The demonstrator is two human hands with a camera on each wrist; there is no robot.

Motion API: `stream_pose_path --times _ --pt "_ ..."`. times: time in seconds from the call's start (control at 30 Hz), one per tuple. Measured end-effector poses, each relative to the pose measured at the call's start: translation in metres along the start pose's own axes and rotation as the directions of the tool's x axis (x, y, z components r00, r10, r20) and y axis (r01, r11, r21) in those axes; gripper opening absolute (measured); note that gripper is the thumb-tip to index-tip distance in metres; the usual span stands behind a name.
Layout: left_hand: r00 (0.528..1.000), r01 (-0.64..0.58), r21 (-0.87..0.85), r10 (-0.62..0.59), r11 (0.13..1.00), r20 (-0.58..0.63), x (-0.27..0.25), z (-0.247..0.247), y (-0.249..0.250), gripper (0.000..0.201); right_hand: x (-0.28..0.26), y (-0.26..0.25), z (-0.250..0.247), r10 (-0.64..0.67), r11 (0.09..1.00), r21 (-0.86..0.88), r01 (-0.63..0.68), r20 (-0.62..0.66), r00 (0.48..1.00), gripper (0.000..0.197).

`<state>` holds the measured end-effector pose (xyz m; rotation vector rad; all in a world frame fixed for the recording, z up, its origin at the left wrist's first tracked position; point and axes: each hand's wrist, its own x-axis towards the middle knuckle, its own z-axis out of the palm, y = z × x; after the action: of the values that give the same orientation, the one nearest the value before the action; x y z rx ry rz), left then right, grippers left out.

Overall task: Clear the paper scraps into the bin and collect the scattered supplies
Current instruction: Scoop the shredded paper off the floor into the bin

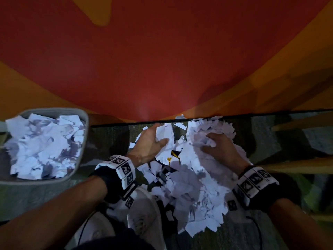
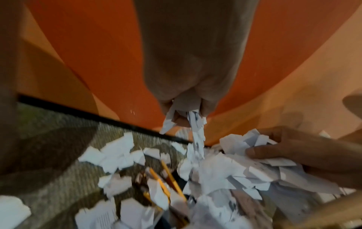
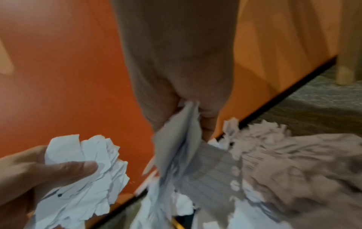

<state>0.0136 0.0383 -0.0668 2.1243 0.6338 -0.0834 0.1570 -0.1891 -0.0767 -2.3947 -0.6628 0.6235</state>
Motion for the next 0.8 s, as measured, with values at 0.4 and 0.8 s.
stream_pose_path --times 0.4,0.8 --pt "0.976 -0.031 -0.09 0.01 0.995 -0.219 -0.067 -0.148 0.018 0.032 0.003 -0.123 -0.02 -0.174 0.956 0.238 0.173 -0.018 0.985 0.021" --pt "0.717 0.055 -0.295 -0.243 0.954 -0.653 -0.142 -0.248 -0.032 0.015 0.0 -0.326 0.05 -0.358 0.854 0.43 0.293 0.078 0.93 0.035"
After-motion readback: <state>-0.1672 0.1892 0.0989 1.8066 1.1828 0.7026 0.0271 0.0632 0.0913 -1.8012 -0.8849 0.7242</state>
